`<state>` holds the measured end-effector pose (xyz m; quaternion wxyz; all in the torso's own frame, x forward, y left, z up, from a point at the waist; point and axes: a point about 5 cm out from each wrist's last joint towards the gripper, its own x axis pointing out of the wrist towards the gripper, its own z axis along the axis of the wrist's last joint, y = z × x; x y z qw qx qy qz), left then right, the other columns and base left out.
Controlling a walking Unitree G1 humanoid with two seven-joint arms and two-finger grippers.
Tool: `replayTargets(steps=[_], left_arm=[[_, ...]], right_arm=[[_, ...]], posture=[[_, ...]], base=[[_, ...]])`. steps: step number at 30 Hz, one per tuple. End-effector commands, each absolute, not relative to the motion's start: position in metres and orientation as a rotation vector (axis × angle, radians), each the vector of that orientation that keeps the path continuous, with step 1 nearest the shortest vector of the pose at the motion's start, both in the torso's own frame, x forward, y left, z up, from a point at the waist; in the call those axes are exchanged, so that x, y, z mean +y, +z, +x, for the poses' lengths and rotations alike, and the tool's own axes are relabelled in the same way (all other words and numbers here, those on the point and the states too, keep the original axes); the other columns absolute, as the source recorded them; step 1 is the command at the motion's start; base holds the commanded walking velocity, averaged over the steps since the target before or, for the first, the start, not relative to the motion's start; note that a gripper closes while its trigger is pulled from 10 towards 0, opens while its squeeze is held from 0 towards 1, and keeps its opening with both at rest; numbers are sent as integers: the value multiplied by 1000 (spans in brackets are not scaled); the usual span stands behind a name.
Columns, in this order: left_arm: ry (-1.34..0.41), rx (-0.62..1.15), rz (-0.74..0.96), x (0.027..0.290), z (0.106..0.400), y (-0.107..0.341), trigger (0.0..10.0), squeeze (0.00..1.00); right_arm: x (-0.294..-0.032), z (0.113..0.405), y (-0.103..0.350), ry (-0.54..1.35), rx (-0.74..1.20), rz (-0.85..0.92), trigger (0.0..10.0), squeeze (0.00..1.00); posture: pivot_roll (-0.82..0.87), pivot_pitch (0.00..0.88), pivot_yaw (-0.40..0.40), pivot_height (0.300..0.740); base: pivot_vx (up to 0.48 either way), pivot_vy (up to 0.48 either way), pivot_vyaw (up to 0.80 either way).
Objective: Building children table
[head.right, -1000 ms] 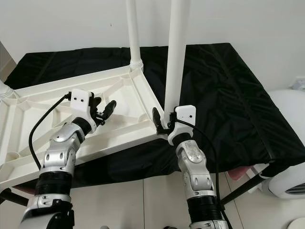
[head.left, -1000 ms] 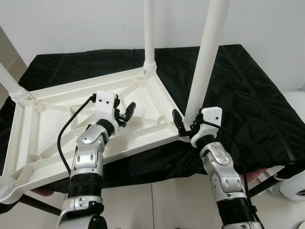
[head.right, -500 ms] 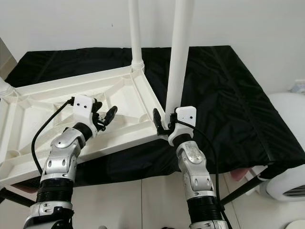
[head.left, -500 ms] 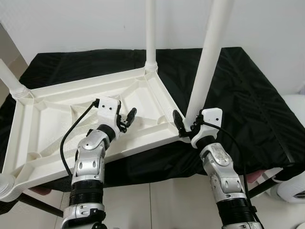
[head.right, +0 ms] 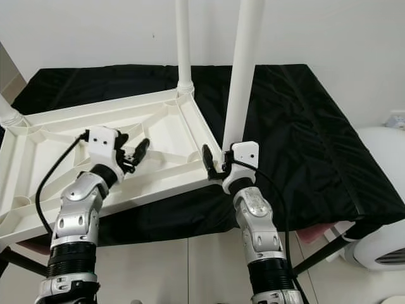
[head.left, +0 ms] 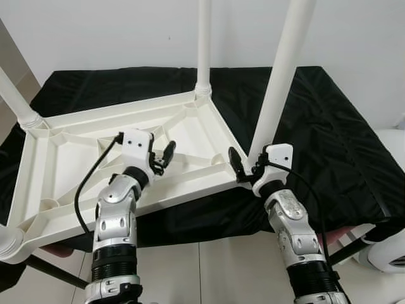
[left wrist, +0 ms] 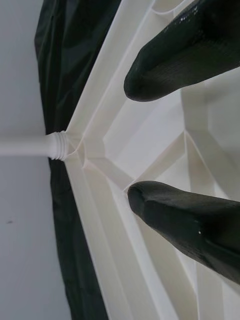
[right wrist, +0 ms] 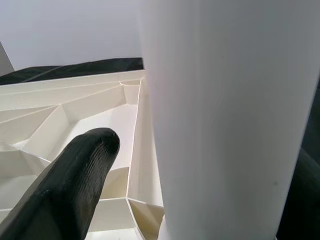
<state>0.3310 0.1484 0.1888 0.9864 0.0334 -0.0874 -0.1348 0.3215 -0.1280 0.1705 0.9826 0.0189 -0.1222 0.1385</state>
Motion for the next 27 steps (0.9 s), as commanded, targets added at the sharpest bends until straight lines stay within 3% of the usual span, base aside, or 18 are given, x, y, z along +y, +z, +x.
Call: replayTargets(steps=[1,17,27], left_arm=[[141,-171,30,174,327,184,10000,0],[179,-209,56,177,305,175,10000,0],[173,-227,51,179,311,181,10000,0]], right_arm=[[-126,321,168,275,-247,36,10000,0],[-125,320,170,259,-267,20,10000,0],[-125,321,168,259,-266,20,10000,0]], posture=[[-73,68,58,740],[-68,60,50,740],[-57,54,39,740]], base=[[0,0,0],[0,0,0],[0,0,0]])
